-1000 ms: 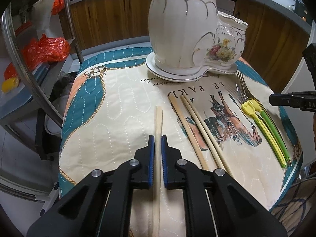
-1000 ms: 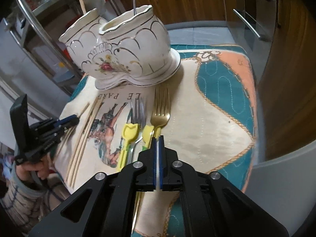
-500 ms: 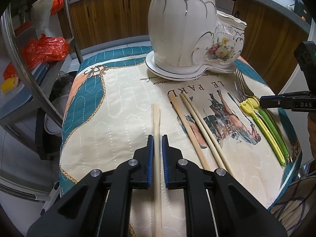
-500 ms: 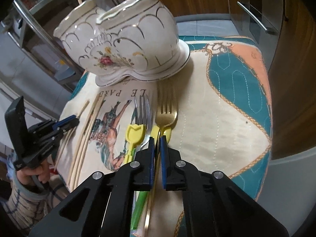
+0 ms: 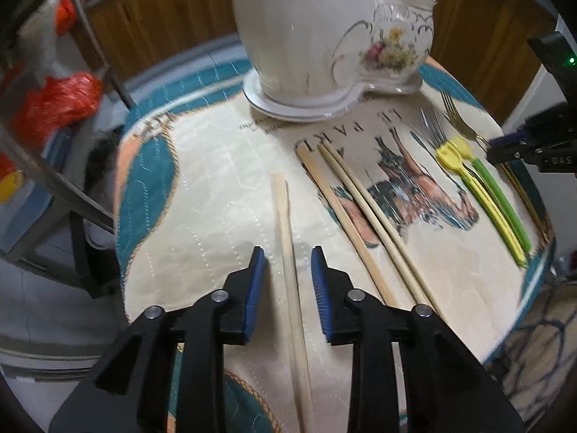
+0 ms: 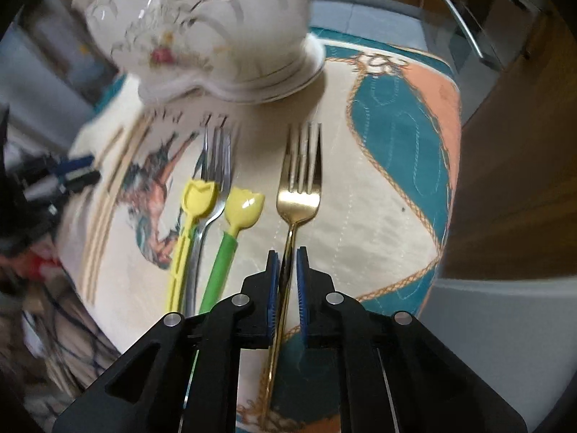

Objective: Organize utensils
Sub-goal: 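Grasp another chopstick with the left gripper while the right lifts the gold fork, then carry the gold fork and chopstick up over the ceramic holder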

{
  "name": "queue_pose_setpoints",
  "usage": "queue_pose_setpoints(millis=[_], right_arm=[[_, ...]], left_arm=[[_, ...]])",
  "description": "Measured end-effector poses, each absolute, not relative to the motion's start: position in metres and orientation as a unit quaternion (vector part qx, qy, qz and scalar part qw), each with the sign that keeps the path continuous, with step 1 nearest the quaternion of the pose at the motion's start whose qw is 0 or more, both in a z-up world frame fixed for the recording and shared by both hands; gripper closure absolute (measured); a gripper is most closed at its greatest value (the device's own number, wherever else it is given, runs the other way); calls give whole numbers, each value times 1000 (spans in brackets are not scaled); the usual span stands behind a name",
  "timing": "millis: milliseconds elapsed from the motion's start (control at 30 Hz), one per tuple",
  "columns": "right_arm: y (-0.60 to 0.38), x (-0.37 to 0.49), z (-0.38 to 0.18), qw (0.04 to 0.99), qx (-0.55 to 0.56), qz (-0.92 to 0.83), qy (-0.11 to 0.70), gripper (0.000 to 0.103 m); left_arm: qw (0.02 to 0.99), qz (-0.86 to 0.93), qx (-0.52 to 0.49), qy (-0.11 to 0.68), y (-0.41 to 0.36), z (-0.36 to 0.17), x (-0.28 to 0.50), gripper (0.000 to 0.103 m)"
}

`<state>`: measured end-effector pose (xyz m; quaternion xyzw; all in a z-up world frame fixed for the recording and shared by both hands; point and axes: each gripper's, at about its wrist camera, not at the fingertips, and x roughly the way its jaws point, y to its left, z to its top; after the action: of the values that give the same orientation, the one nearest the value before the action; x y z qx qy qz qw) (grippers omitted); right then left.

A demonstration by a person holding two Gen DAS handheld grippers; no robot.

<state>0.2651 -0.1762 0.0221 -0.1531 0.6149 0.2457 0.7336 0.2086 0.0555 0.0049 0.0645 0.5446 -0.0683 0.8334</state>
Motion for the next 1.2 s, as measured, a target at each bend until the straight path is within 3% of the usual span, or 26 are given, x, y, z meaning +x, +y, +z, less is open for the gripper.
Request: queue_pose_setpoints(millis=[233, 300, 367, 433, 900, 1200], right_arm=[[-152, 275, 21, 698, -214, 226, 645, 93], [-149, 276, 22, 701, -214, 221, 644, 94], [-152, 273, 23, 709, -200, 221, 639, 96], [-163, 272, 26, 719, -176, 222, 634, 97], [-210, 245, 77, 810, -38, 272, 518, 97], [-212, 238, 110, 855, -23, 279, 437, 97]], left_arm=[[779, -95, 82, 614, 53, 6, 227, 77], [776, -94, 82, 618, 55, 7, 230, 83], [779, -94, 68, 617, 61, 7, 229, 95], [788, -98, 41, 607, 71, 8, 228, 97], [895, -117, -93, 420, 107, 55, 176, 97], [933, -108, -103, 327, 90, 95, 179, 97]])
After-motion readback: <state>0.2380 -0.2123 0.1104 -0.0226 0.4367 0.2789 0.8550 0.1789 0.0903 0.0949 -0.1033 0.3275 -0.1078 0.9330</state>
